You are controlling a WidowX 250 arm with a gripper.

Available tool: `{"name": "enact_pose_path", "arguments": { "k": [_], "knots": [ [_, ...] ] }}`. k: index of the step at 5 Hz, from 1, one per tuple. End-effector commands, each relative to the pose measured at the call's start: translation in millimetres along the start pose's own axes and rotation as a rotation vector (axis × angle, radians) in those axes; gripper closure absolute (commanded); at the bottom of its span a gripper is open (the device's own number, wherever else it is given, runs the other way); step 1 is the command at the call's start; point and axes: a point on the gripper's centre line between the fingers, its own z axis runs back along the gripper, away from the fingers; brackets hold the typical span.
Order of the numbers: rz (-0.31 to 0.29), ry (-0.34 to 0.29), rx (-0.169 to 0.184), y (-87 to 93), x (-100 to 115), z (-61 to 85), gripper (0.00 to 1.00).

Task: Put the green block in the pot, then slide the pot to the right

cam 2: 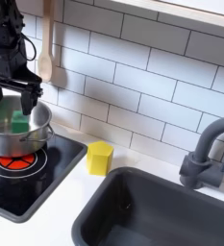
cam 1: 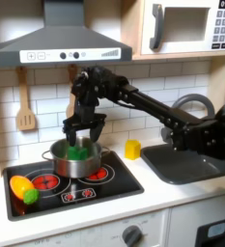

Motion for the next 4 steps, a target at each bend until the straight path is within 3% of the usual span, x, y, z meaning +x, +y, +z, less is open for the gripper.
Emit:
{"name": "enact_pose_path", "arguments": {
  "k": [1,4],
  "knots": [
    [-0.014,0.024,0.007,0.5,-5.1,-6.1,0.0],
    [-0.027,0.053,-0.003,-1.4,-9.5,-14.3,0.0]
  ]
}}
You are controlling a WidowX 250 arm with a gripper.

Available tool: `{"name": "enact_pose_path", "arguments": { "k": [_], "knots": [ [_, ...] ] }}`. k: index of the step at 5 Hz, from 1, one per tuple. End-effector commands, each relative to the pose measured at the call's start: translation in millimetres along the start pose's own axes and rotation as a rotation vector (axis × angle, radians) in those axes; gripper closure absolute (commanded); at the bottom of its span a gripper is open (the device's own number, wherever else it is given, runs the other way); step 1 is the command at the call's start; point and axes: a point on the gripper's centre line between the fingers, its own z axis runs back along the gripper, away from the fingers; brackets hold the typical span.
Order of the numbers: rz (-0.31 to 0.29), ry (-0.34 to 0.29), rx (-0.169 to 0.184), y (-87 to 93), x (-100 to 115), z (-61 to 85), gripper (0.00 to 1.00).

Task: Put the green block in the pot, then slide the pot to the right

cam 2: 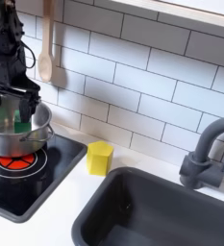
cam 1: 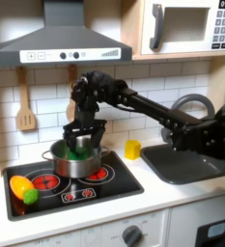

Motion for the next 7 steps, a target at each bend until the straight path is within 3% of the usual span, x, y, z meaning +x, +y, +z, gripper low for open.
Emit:
{"name": "enact_pose_path", "arguments": {
  "k": [1,5,7],
  "knots": [
    [-0.006,0.012,-0.005,-0.8,-3,-2.9,0.0],
    [-0.019,0.069,-0.032,-13.1,-16,-20.7,0.0],
    [-0.059,0.081,-0.043,-30.7,-22,-22.3,0.0]
  ]
}}
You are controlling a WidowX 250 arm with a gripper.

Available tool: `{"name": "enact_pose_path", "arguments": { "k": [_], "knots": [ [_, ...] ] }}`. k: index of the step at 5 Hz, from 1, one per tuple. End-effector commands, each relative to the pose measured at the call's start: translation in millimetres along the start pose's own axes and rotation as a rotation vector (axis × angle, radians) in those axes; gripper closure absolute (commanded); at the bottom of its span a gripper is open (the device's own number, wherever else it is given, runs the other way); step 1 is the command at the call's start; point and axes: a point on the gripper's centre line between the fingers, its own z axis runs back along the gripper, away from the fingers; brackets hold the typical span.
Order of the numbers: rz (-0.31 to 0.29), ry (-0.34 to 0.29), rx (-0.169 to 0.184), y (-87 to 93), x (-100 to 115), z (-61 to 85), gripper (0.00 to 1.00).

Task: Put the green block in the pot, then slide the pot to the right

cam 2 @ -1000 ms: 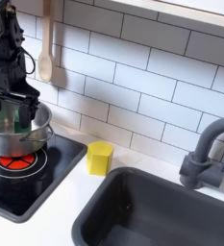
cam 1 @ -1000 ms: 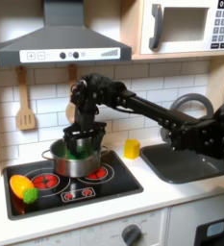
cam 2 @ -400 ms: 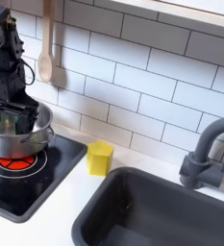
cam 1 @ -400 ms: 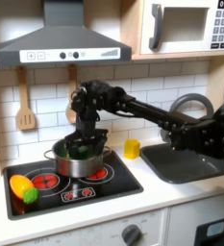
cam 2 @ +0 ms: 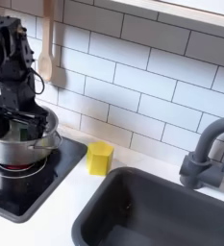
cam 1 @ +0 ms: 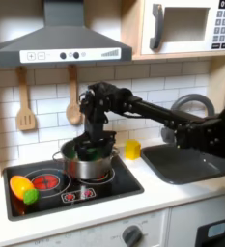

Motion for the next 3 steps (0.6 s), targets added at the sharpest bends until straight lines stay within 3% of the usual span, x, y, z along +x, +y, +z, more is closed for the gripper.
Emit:
{"name": "enact_pose_path", "arguments": {
  "k": [1,3],
  "knots": [
    [-0.021,0.002,-0.007,-10.6,-8,1.3,0.0],
    [-0.042,0.008,-0.015,-20.9,-17,3.3,0.0]
  ]
}}
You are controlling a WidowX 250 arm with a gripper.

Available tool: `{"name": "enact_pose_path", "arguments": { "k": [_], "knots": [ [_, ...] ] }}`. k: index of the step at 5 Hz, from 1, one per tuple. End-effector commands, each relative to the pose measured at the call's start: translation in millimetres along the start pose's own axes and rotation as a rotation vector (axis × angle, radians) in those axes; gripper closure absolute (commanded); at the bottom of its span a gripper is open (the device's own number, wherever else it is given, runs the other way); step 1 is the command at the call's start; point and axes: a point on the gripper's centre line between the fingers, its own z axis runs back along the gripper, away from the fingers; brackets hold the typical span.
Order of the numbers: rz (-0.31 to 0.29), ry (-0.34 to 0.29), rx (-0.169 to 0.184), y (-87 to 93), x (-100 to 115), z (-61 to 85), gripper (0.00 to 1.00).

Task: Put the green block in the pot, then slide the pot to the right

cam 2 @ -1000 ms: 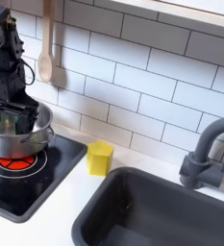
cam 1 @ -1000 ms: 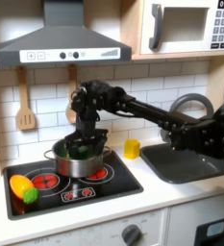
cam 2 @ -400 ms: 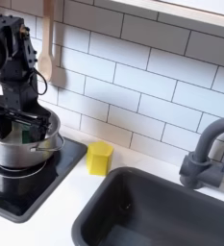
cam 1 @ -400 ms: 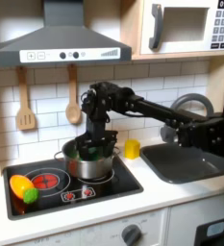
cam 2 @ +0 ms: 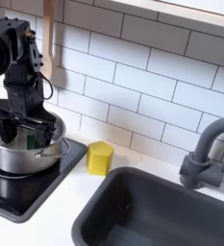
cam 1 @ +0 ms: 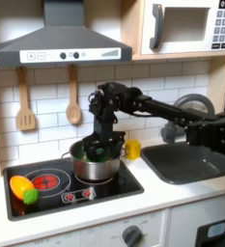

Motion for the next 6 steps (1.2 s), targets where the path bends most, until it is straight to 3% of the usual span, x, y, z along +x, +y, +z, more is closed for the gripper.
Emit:
{"name": "enact_pose_path", "arguments": {
  "k": [1,6],
  "knots": [
    [-0.02,-0.003,-0.005,-7.5,-5.8,3.7,0.0],
    [-0.035,-0.01,-0.014,-15.2,-10.2,7.8,0.0]
  ]
}}
